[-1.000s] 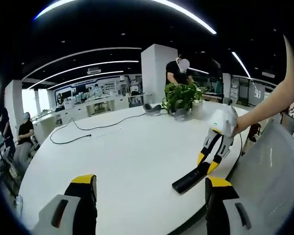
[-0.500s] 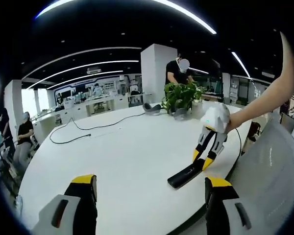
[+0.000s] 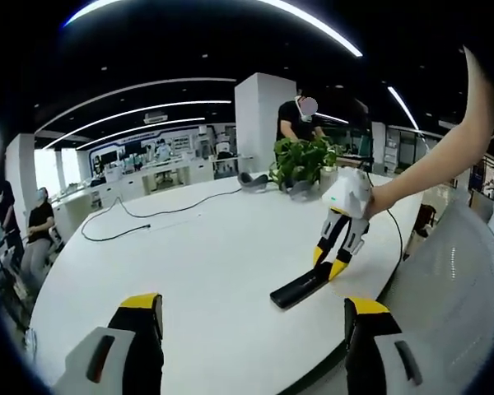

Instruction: Press the specified remote control buttons in sequence, fully releasing each button before pressing the next.

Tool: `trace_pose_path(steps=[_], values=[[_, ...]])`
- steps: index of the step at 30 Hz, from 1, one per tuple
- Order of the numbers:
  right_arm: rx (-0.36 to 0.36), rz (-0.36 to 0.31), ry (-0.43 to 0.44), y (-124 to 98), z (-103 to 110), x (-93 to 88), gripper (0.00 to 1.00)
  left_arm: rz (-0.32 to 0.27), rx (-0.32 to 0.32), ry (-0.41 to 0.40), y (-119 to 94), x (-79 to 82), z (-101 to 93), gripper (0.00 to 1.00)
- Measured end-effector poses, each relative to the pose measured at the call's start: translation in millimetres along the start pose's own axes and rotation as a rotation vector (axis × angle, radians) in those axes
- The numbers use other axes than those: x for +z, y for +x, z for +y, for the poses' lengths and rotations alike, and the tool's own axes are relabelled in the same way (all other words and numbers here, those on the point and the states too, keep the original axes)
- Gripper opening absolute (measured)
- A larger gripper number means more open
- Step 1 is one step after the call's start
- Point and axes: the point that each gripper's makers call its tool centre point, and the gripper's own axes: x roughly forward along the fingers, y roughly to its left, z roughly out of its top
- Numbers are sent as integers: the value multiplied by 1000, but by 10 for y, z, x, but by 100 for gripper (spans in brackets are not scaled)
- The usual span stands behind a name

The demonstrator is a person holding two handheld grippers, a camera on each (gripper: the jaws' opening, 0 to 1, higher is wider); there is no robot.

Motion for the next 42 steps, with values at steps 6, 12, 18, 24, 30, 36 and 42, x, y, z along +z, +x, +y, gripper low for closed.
trace_pose_path(steps=[6,12,18,24,30,36,42], values=[[-1,-8,9,2,-71,16,20,-5,-6,-7,1,3,-7,95],[-3,-1,9,9,-151,29,20,-5,-7,-10,2,4,-7,95],[-1,11,4,13,-238,41,20,-5,-8,-11,1,3,-7,95],[1,19,-3,31,-358,47,20,-11,-3,-15,12,3,6,95],[4,29,1,42,-476,63,20,-12,-2,-22,14,2,11,94],[5,34,3,41,-535,76,20,-14,-1,-20,11,8,14,94],[4,38,5,44,-582,77,20,-12,-4,-17,13,4,8,94]])
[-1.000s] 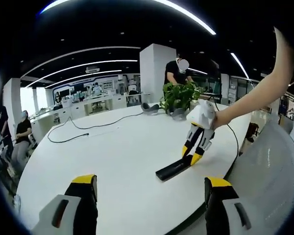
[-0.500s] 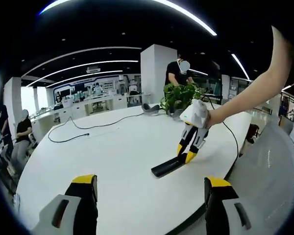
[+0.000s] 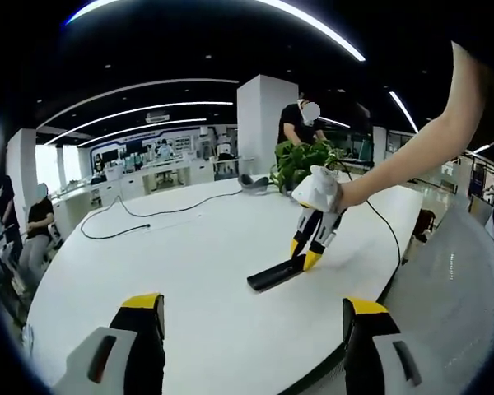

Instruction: Press the specified remote control buttons in sequence, fully releasing each button before pressing the next.

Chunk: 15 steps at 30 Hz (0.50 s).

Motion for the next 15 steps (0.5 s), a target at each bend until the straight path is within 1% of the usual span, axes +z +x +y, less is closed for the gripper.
trace_pose_path(steps=[6,15], values=[[3,0,3,0,-52,9,20,1,-1,-1,1,-1,1,94],[-2,7,-16,4,-106,9,20,0,1,-4,3,1,8,93]])
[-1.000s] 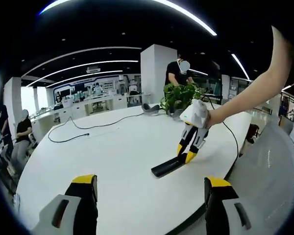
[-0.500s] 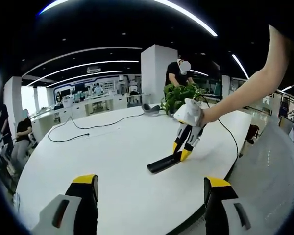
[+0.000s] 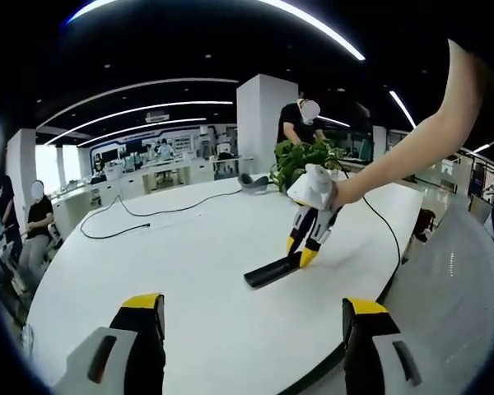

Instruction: Press the specified remote control buttons in sequence, fully releasing each button before pressing the next.

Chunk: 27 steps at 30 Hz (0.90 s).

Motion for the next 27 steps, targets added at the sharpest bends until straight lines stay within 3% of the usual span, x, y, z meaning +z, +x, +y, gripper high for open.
trace_pose_path(steps=[5,13,14,19,22,27], values=[[-1,0,0,2,-5,0,21,2,-2,-1,0,-5,-5,93],[-24,-28,69,2,1,16,21,-2,2,3,1,3,1,94],[-25,-31,75,3,3,18,23,-3,3,2,0,6,2,94],[-7,-132,319,-19,75,104,33,-8,6,-2,-2,15,9,94],[-30,-168,325,-78,89,85,36,-3,0,2,3,6,-2,94],[-74,-246,389,-149,140,103,55,-4,-3,4,-3,4,-7,94]])
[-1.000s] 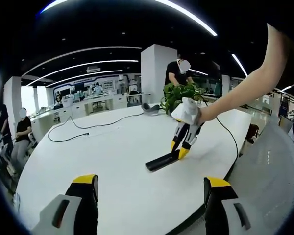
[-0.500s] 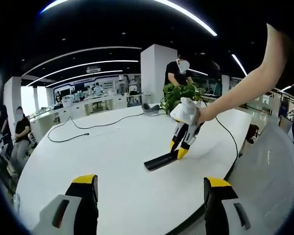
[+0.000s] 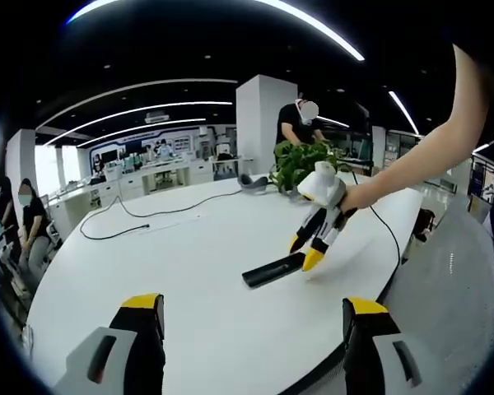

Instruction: Press the specified remote control buttons in sequence, fully releasing each button before pressing the next.

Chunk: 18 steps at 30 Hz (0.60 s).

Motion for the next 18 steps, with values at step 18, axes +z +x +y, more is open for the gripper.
trace_pose_path(steps=[18], values=[[-398,-340,21,-892,127,380,95,8,-9,10,-7,-14,-23,94]])
